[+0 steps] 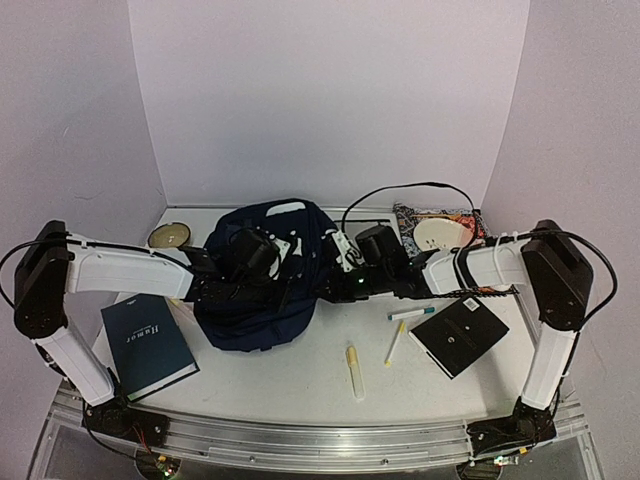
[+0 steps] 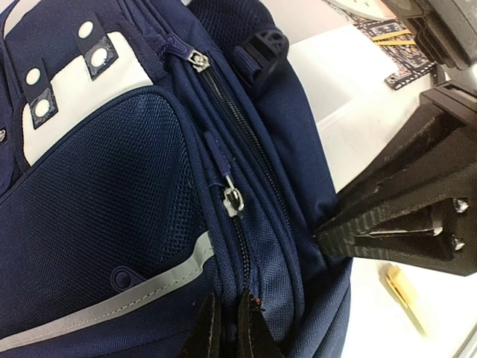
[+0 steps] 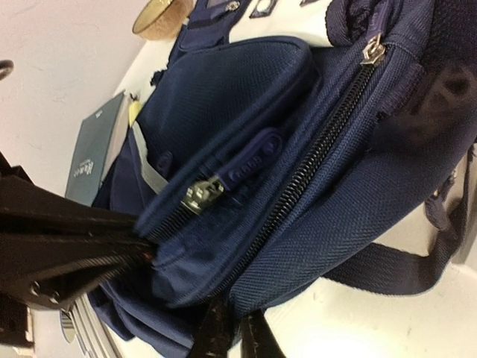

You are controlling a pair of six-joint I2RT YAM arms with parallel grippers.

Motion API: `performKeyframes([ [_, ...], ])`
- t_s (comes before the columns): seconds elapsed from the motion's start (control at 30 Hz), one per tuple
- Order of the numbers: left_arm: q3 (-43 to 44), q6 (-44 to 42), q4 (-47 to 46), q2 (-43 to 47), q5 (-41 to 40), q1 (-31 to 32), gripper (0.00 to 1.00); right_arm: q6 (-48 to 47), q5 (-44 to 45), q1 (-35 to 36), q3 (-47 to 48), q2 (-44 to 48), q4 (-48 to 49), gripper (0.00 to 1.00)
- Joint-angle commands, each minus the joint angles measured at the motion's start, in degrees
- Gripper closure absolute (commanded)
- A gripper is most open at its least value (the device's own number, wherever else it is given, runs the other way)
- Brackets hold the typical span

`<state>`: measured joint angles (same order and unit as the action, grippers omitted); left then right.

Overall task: Pack the student bag
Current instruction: Hold the student bag at the center of the board, then adjust the second largest pocket of the student bag.

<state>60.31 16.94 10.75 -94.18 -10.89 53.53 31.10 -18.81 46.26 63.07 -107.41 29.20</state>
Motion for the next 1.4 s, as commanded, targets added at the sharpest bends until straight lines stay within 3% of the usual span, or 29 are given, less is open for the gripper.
performKeyframes([
  [0.0,-3.3,0.3,-1.8,4.1,1.4,-1.1,1.00,-6.8,6.1,-0.6,2.2,7.4,-6.6,0.84],
  [0.2,-5.3,-0.5,-4.8,3.8,4.1,-1.0,1.00,-13.2,11.5,-0.8,8.4,9.9,-16.4,0.74],
  [0.43,-6.7,-0.4,-8.4,5.2,7.0,-1.1,1.00,-16.6,9.7,-3.2,16.9,2.7,-22.4,0.71],
  [0.9,-7.4,1.2,-10.0,6.4,10.5,-1.1,1.00,-16.9,2.7,-5.8,29.9,-13.8,-24.5,0.71],
  [1.37,-7.2,2.0,-10.5,6.8,14.1,-1.1,1.00,-15.1,-0.2,-5.9,36.1,-21.9,-24.5,0.72],
])
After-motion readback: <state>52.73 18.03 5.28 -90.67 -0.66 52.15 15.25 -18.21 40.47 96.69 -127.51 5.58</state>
